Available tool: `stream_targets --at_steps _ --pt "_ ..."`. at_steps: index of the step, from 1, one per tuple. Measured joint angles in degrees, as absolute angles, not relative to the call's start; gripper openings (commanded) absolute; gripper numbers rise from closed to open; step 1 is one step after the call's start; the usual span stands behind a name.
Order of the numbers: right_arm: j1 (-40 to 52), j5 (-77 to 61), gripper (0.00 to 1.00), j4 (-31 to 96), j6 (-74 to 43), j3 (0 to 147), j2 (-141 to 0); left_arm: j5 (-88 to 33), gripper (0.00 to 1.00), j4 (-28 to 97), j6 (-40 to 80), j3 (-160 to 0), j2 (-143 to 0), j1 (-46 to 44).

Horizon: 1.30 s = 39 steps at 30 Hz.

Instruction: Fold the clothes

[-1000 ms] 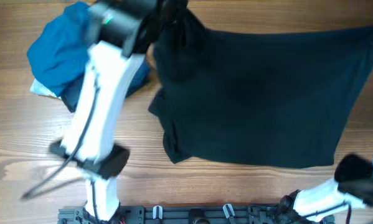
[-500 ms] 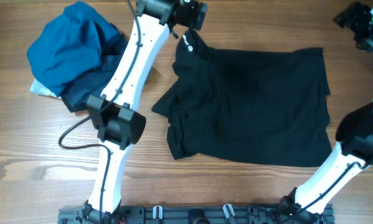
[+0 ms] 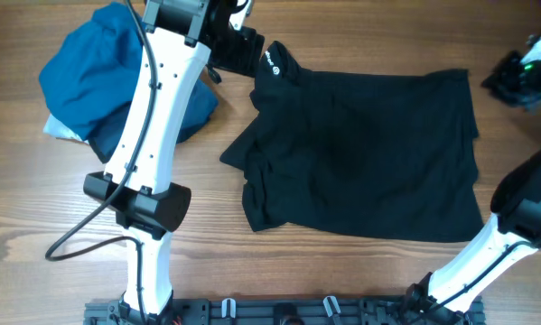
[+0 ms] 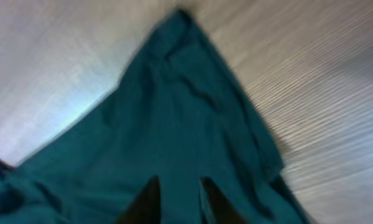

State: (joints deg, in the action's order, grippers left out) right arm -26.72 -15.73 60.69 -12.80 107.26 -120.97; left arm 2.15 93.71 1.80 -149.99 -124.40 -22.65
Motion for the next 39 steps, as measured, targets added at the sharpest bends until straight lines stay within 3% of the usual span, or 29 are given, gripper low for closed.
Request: stream_targets --at_steps 4,11,22,26,28,30,34,39 --pt "-23.7 -12.6 0.05 51.4 -16.6 98.7 -121.0 -2.2 0.69 95.3 2.0 -150.0 -124.4 -22.7" --pt "-22.7 -0.4 0.05 43.7 -22.3 92.1 -124.6 -5.9 0.76 96.4 2.5 -150.0 -124.4 -22.7" --pt "-28.1 3.0 0.04 43.5 -23.6 93.6 -127.3 -7.4 0.87 96.4 2.9 -150.0 -124.4 -22.7" --pt "-36.5 2.9 0.05 48.4 -24.2 96.8 -128.6 -7.4 0.91 96.1 3.0 -150.0 -124.4 -22.7" --pt "-40.2 2.2 0.16 50.5 -24.1 98.2 -129.2 -7.4 0.91 95.5 2.9 -150.0 -124.4 -22.7" --pt "-43.5 0.4 0.41 52.1 -23.0 99.7 -129.7 -7.4 0.91 94.9 3.0 -150.0 -124.4 -22.7" --pt "-45.8 -8.6 0.51 52.6 -18.7 102.5 -129.7 -7.5 0.8 94.9 3.1 -150.0 -125.0 -22.7" --pt "-43.3 -22.3 0.52 51.8 -15.1 103.3 -122.3 -8.3 0.52 95.2 3.5 -150.0 -126.1 -22.7"
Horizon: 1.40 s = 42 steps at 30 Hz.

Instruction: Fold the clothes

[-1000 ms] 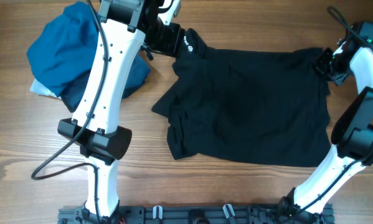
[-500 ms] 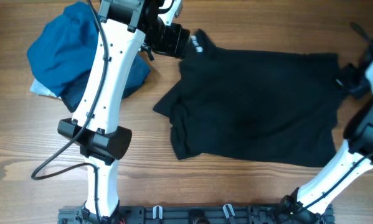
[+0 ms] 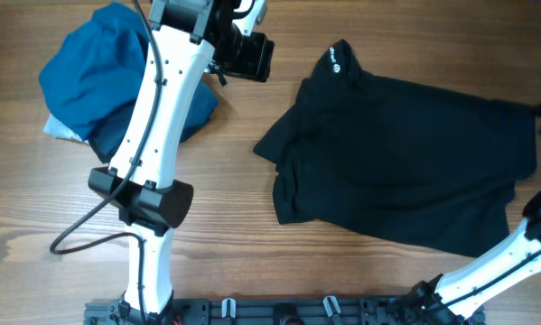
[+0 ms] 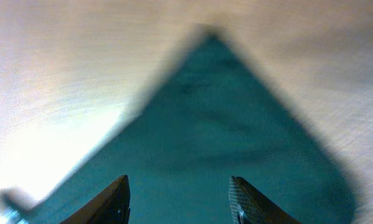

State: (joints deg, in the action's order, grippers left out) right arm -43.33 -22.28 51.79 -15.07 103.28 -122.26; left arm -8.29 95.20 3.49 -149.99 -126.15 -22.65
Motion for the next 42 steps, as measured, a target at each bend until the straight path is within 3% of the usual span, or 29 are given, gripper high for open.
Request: stream_targets --at_steps 2,5,9,15,26,30,33,34,42 --pt "-40.8 -26.4 0.54 52.0 -14.0 103.9 -117.2 -8.4 0.43 95.6 3.3 -150.0 -127.0 -22.7" --pt "-34.6 -30.3 0.59 53.2 -12.4 105.4 -112.2 -8.5 0.41 95.7 3.9 -150.0 -128.5 -22.7" --pt "-19.5 -31.4 0.64 51.6 -10.4 105.5 -112.7 -8.5 0.42 96.4 4.7 -149.9 -129.3 -22.7" --pt "-0.3 -19.8 0.57 37.3 -10.2 105.2 -121.9 -9.5 0.46 96.5 5.7 -149.9 -129.2 -22.7" --pt "4.3 -15.4 0.56 25.0 -10.6 105.0 -135.6 -11.0 0.54 96.4 6.2 -149.9 -129.2 -22.7" --pt "4.3 -16.9 0.46 24.3 -10.7 105.0 -136.8 -11.0 0.57 96.4 6.3 -149.9 -129.2 -22.7" --pt "4.7 -17.3 0.09 24.2 -10.8 105.0 -137.0 -11.0 0.57 96.4 6.3 -149.9 -129.2 -22.7" --pt "4.8 -17.5 0.04 24.0 -10.7 105.0 -137.3 -10.9 0.57 96.4 6.3 -149.9 -129.2 -22.7" --pt "2.6 -17.6 0.04 21.2 -10.8 105.2 -136.7 -10.8 0.58 96.4 6.3 -149.9 -129.2 -22.7"
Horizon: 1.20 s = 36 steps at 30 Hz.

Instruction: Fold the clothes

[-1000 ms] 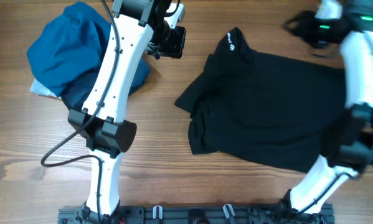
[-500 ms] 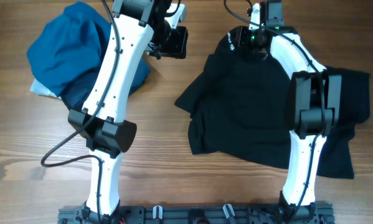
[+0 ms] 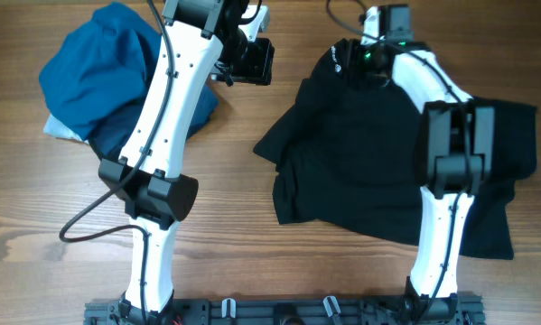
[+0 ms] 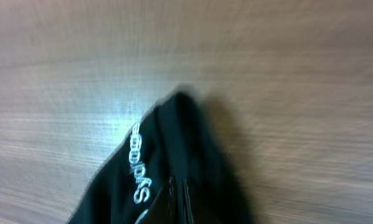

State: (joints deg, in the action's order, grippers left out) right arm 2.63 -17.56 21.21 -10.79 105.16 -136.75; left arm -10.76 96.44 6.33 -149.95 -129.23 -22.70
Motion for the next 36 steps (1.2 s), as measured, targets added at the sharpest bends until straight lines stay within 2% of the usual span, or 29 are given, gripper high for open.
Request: stream_targets --at_steps 6,11,15,16,23,25,26,27,33,34,35,36 --pt "-2.3 -17.5 0.06 17.1 -10.8 106.7 -128.6 -10.8 0.58 96.4 6.3 -149.9 -129.2 -22.7" --pt "-3.2 -21.6 0.25 21.8 -9.5 108.2 -126.4 -10.8 0.6 96.4 6.3 -149.9 -129.2 -22.7" --pt "-0.1 -23.7 0.3 23.9 -7.8 106.9 -126.6 -10.7 0.61 96.5 6.3 -149.9 -129.2 -22.7" --pt "1.2 -23.0 0.34 24.0 -7.8 106.5 -126.6 -10.7 0.61 96.4 6.3 -149.9 -129.2 -22.7" --pt "6.7 -17.7 0.4 23.2 -8.7 106.2 -131.5 -10.7 0.61 96.4 6.3 -149.9 -129.2 -22.7" --pt "6.5 -16.7 0.45 23.4 -9.3 106.2 -133.7 -10.7 0.61 96.4 6.3 -149.9 -129.2 -22.7" --pt "6.3 -16.1 0.52 23.9 -9.5 106.2 -134.6 -10.7 0.61 96.4 6.3 -149.9 -129.2 -22.7" --pt "6.1 -15.3 0.53 24.9 -9.8 106.1 -135.2 -10.7 0.61 96.4 6.3 -149.9 -129.2 -22.7" --pt "5.6 -11.1 0.51 28.1 -10.1 105.4 -136.1 -10.8 0.62 96.4 6.3 -149.9 -129.2 -22.7" --pt "5.6 -10.8 0.47 28.8 -10.1 105.4 -136.1 -10.7 0.62 96.4 6.3 -149.9 -129.2 -22.7" --pt "5.6 -10.4 0.4 29.6 -10.0 105.4 -136.1 -10.7 0.62 96.4 6.3 -149.9 -129.2 -22.7" --pt "5.6 -10.2 0.27 29.6 -9.9 105.3 -136.2 -10.7 0.63 96.4 6.3 -149.9 -129.2 -22.7"
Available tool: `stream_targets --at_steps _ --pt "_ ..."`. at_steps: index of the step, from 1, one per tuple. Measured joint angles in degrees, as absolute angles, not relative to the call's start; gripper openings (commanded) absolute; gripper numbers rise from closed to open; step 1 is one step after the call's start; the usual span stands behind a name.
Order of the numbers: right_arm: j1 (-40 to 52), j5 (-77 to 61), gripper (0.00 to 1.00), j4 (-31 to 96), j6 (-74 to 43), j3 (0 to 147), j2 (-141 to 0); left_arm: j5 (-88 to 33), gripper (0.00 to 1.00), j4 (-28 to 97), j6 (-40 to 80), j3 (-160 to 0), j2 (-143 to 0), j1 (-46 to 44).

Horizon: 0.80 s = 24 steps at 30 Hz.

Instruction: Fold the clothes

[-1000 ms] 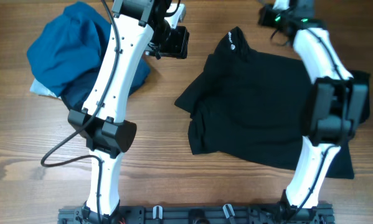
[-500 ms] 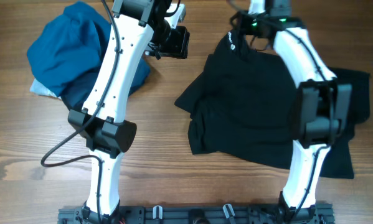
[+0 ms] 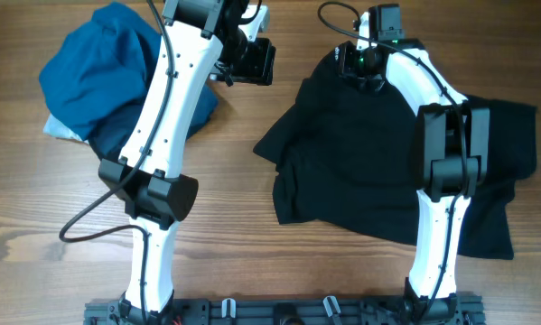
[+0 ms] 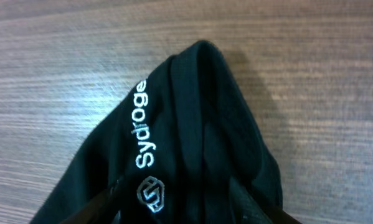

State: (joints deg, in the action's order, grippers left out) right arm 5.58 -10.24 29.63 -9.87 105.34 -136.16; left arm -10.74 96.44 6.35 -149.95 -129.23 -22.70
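Note:
A black garment [image 3: 378, 153] lies spread on the right half of the wooden table [image 3: 234, 226], rumpled along its left side. Its top-left corner, with white lettering and a logo [image 4: 150, 193], fills the right wrist view. My right gripper [image 3: 362, 61] [image 4: 177, 210] is open right over that corner, its fingers [image 4: 89, 210] wide apart on either side of the fabric. My left gripper [image 3: 252, 60] hangs at the far centre, left of the black garment and not touching it; the overhead view does not show whether it is open or shut.
A crumpled blue garment [image 3: 107, 72] is heaped at the far left, with a bit of white cloth [image 3: 58, 131] under its edge. The left arm stretches from the front mounting rail [image 3: 279, 311] up past that heap. The right arm lies across the black garment.
My right gripper's fingers were close together over the logo corner and now stand wide apart around it, closer to the cloth. The garment and the left arm have hardly moved.
First the black garment lay nearer the centre, my left gripper at its logo corner and my right at its far right corner. Then it lay further right, clear of the left gripper. Then my right gripper was over the logo corner, where it now stands open.

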Motion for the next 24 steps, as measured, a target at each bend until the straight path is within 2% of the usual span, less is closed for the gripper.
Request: stream_targets --at_steps 3,12,19,20,23,24 --pt "5.6 -9.4 0.04 29.7 -9.9 105.3 -136.6 -10.7 0.62 96.4 6.3 -149.9 -129.2 -22.7" --pt "5.1 -9.8 0.04 29.6 -7.2 105.7 -136.4 -10.7 0.62 96.4 6.3 -149.9 -129.2 -22.7" --pt "2.0 -10.5 0.04 20.2 -5.0 107.4 -129.8 -10.7 0.62 96.4 6.3 -149.9 -129.2 -22.7" --pt "1.3 -10.6 0.09 20.1 -4.8 108.1 -128.6 -10.7 0.63 96.4 6.3 -149.9 -129.2 -22.7" --pt "0.7 -12.9 0.34 23.6 -4.8 108.8 -127.5 -10.7 0.63 96.4 6.3 -149.9 -129.2 -22.7" --pt "0.7 -14.5 0.45 26.7 -4.4 108.9 -127.5 -10.7 0.64 96.5 6.3 -149.9 -129.2 -22.7"
